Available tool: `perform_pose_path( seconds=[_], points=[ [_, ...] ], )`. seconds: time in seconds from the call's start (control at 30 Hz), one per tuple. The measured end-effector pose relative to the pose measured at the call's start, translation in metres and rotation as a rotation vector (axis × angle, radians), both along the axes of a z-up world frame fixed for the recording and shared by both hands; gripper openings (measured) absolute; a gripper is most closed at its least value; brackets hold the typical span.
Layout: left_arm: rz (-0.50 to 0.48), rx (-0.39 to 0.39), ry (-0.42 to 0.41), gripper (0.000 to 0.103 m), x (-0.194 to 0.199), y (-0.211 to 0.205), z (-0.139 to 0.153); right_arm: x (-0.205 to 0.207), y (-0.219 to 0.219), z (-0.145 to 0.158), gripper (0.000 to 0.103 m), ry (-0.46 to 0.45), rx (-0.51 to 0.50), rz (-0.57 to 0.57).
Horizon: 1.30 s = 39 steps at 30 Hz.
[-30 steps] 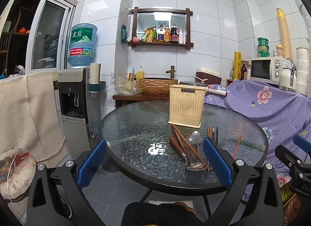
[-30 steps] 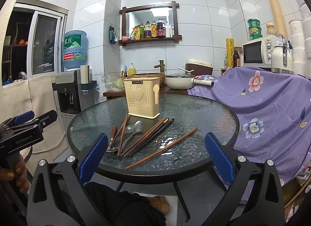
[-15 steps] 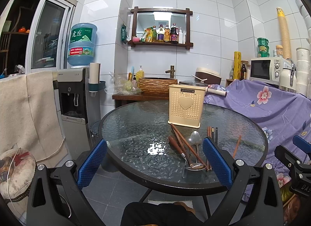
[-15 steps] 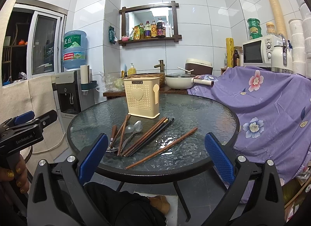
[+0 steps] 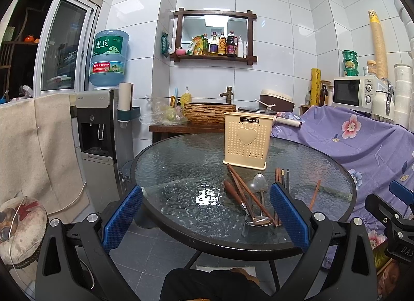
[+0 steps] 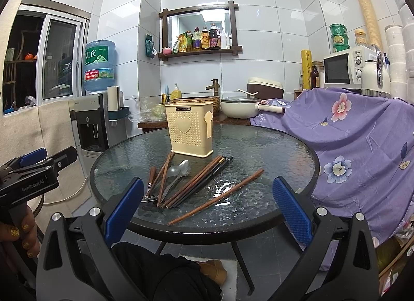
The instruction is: Organize utensils
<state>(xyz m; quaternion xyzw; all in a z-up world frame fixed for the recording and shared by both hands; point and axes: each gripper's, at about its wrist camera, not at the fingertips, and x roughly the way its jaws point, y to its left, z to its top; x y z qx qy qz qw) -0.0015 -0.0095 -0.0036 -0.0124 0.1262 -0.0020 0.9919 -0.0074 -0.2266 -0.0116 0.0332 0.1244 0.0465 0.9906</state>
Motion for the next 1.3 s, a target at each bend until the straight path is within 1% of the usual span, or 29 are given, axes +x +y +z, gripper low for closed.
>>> perform_pose_path(
  seconds=[0.6,0.7,0.83,0.93,1.07,1.17,1.23,1.27,1.3],
  points=[
    [-0.002,-0.003,0.005,0.097,-0.001,-0.001,-0.002,0.004,0.000,-0.002,0.098,0.011,0.000,0.002],
    [-0.009,-0.005,0.021,0.097,0.003,-0.001,-0.004,0.006,0.001,-0.005,0.098,0.022,-0.006,-0.003],
    [-0.044,-0.001,0.055,0.097,0.013,-0.001,-0.010,0.014,0.000,-0.009,0.098,0.044,-0.032,-0.027],
    [-0.067,0.009,0.110,0.097,0.027,-0.005,-0.017,0.028,-0.003,-0.013,0.098,0.091,-0.040,-0.044],
    [-0.094,0.019,0.203,0.097,0.057,-0.006,-0.024,0.060,-0.013,-0.021,0.098,0.192,-0.049,-0.072],
    [-0.113,-0.039,0.255,0.096,0.079,0.002,-0.026,0.089,-0.026,-0.026,0.098,0.274,-0.049,-0.084],
    [-0.114,-0.067,0.293,0.092,0.094,0.007,-0.025,0.107,-0.035,-0.030,0.097,0.317,-0.025,-0.091],
    [-0.114,-0.077,0.319,0.090,0.104,0.009,-0.026,0.120,-0.042,-0.031,0.096,0.356,-0.001,-0.093],
    [-0.113,-0.085,0.337,0.086,0.111,0.011,-0.027,0.132,-0.048,-0.033,0.092,0.397,0.028,-0.087]
  ],
)
